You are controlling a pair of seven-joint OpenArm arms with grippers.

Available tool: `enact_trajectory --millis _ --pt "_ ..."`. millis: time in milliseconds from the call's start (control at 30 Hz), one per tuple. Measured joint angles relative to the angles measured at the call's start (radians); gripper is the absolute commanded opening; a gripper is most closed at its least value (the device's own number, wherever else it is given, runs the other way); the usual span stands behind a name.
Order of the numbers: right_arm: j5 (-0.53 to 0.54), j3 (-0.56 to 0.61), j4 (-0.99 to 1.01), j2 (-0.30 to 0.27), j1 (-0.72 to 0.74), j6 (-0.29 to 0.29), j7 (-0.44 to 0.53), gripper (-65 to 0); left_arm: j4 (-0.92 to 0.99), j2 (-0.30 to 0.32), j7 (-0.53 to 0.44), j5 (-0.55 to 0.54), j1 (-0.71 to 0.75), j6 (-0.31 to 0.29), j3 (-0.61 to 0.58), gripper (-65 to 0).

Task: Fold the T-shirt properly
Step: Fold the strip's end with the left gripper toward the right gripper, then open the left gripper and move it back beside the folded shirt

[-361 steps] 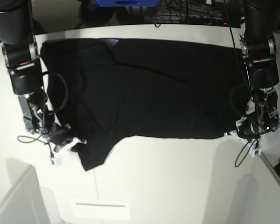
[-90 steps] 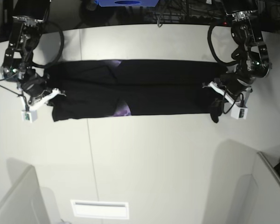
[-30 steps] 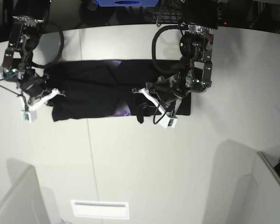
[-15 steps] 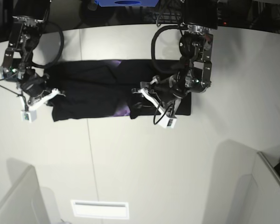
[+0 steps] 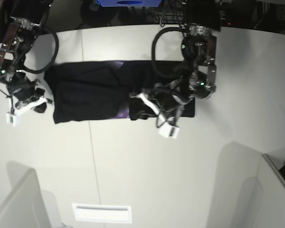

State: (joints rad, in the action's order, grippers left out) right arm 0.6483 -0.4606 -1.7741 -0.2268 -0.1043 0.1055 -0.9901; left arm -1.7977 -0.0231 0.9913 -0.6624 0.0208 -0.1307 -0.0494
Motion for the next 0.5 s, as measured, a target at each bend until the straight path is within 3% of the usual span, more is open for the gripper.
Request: enact_trajectory --millis 33,133,200,233,367,500 --pt "0.047 -0.026 0.018 0.001 0.005 0.0 -0.003 -65.0 -0.03 0.024 0.001 0.007 0.028 0.001 0.063 -65.0" --pt "0.213 -0.066 0.105 -0.006 0.024 0.0 -0.034 -39.6 -0.07 0.098 0.011 0.023 0.113 0.002 0.254 -65.0" --pt "0.314 -0.073 0.183 -0.026 0.051 0.001 -0.071 -26.6 -0.074 0.15 0.011 0.02 0.155 0.0 0.357 -65.0" --pt "0.352 -0.082 0.222 -0.031 0.067 0.001 -0.073 -24.0 -0.072 0.184 0.013 0.018 0.172 -0.018 0.399 -65.0" --pt "0.403 -0.08 0.307 -0.042 0.084 -0.002 -0.07 -25.5 -0.07 0.279 0.008 0.014 0.243 -0.154 0.571 -65.0" --pt "0.404 -0.076 0.361 -0.043 0.095 -0.004 -0.074 -25.8 -0.069 0.291 0.013 0.026 0.281 -0.256 0.748 -65.0"
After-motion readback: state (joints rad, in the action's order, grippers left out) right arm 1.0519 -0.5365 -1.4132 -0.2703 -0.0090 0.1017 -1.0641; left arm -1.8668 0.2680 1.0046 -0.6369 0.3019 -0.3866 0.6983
